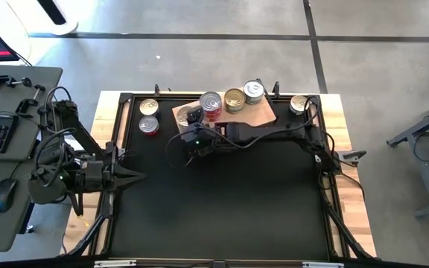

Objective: Stack canned seafood by type on shelf
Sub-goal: Stack the right blue and red tuna can on top of the blue and red tuna cans on the shelf

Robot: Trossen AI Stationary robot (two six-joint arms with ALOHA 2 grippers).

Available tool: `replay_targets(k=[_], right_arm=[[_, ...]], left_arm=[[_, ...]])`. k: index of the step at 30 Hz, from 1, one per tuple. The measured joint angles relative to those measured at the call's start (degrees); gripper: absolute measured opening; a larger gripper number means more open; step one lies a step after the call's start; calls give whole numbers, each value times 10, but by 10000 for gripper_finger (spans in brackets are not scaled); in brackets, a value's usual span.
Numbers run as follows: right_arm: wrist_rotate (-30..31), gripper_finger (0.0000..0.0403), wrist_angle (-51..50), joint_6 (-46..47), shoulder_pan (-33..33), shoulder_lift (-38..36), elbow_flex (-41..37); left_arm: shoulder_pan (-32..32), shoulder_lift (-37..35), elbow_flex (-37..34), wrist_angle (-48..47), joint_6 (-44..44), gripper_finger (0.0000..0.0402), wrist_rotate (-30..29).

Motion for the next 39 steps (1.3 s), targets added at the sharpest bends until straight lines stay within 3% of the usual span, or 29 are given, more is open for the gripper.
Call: replay_targets(k=[3, 6, 13, 18, 21, 25, 29, 35, 39], right_arm=[[3, 267, -14, 8, 5, 0, 0], [-11, 267, -39, 75, 14, -13, 0], [-287, 267, -184, 351, -3, -71, 2], [-325, 267, -322, 412, -13, -76, 1], [-354, 267, -362, 401, -6, -81, -26], [-412, 267, -331, 399, 12, -135, -125], [-403, 267, -272, 482, 25, -251, -304], [-354, 267, -189, 766, 48, -490, -590], [-350, 267, -94, 966, 60, -610, -704]], left_arm=[[0, 0, 0, 0, 0, 0, 0], [0, 0, 0, 0, 0, 0, 0], [12, 7, 0, -18, -10, 0, -2], [44, 14, 0, -26, -25, 0, 9], [74, 14, 0, -26, -40, 0, 57], [106, 14, 0, -27, -45, 0, 123], [123, 14, 0, -29, -44, 0, 140], [158, 12, 0, -29, 14, 0, 141], [196, 11, 0, -30, 54, 0, 141]])
